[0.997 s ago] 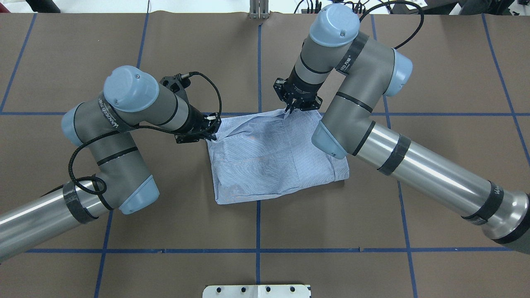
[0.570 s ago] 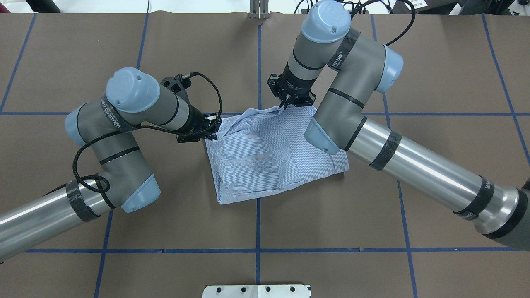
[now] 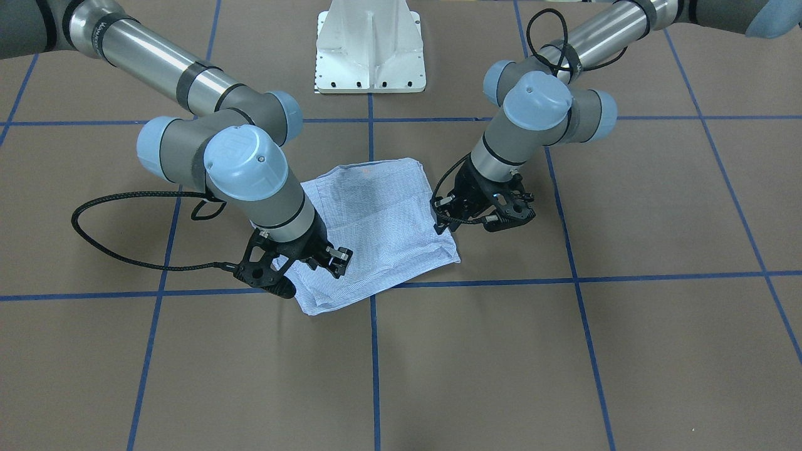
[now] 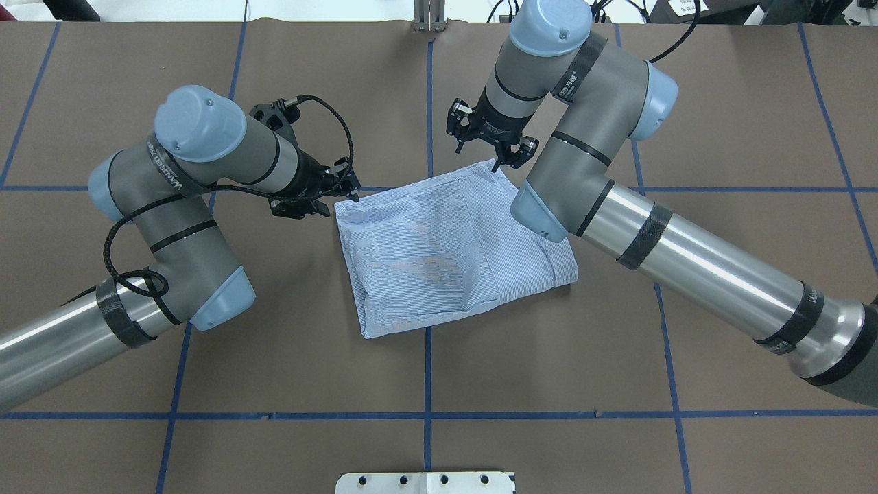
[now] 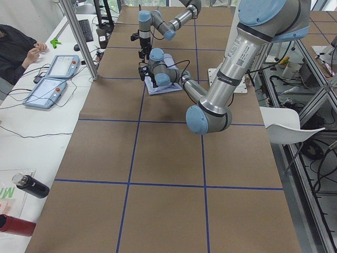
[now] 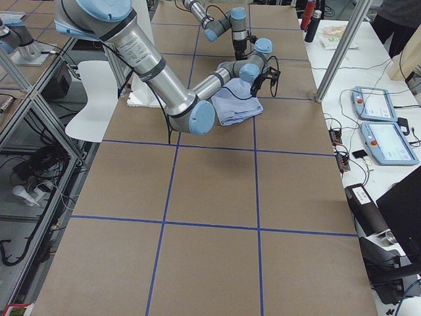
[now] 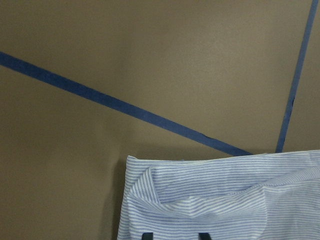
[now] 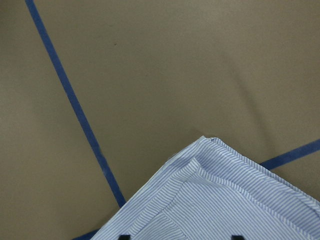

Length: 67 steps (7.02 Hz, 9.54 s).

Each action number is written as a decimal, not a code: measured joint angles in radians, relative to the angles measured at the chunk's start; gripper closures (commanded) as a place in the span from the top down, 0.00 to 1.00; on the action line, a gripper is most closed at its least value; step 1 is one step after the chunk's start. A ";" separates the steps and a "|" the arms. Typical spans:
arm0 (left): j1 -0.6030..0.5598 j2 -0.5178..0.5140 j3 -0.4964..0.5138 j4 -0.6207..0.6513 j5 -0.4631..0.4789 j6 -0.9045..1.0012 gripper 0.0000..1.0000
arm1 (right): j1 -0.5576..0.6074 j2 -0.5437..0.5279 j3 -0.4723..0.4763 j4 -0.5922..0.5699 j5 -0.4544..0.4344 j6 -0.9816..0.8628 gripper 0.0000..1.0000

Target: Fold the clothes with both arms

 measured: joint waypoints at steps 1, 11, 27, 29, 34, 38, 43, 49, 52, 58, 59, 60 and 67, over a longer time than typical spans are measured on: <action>-0.010 0.001 -0.002 0.003 -0.005 0.013 0.99 | 0.002 0.000 0.002 0.001 0.001 -0.004 1.00; -0.351 0.457 -0.445 0.214 -0.114 0.830 0.99 | 0.377 -0.513 0.477 -0.383 0.059 -1.057 1.00; -0.822 0.739 -0.216 0.413 -0.226 1.667 0.99 | 0.809 -0.969 0.476 -0.382 0.222 -1.566 1.00; -0.825 0.734 -0.218 0.477 -0.226 1.676 0.99 | 0.809 -0.972 0.474 -0.381 0.223 -1.557 1.00; -0.835 0.743 -0.233 0.552 -0.229 1.750 0.99 | 0.806 -0.971 0.472 -0.379 0.198 -1.537 1.00; -0.840 0.747 -0.250 0.554 -0.230 1.752 0.99 | 0.806 -1.009 0.472 -0.253 0.189 -1.409 1.00; -0.844 0.741 -0.248 0.584 -0.313 1.639 0.99 | 0.806 -1.004 0.478 -0.239 0.194 -1.390 1.00; -0.844 0.743 -0.248 0.594 -0.355 1.588 0.99 | 0.806 -1.003 0.482 -0.242 0.194 -1.390 1.00; -0.844 0.743 -0.251 0.594 -0.355 1.588 0.99 | 0.806 -1.002 0.485 -0.247 0.197 -1.390 1.00; -0.848 0.751 -0.327 0.668 -0.353 1.601 0.99 | 0.806 -1.002 0.486 -0.251 0.198 -1.390 1.00; -0.852 0.755 -0.342 0.675 -0.351 1.606 0.99 | 0.806 -1.002 0.486 -0.250 0.197 -1.390 1.00; -0.855 0.760 -0.346 0.677 -0.347 1.624 0.99 | 0.806 -1.001 0.486 -0.250 0.197 -1.390 1.00; -0.862 0.760 -0.349 0.677 -0.343 1.662 0.99 | 0.806 -1.001 0.485 -0.245 0.197 -1.390 1.00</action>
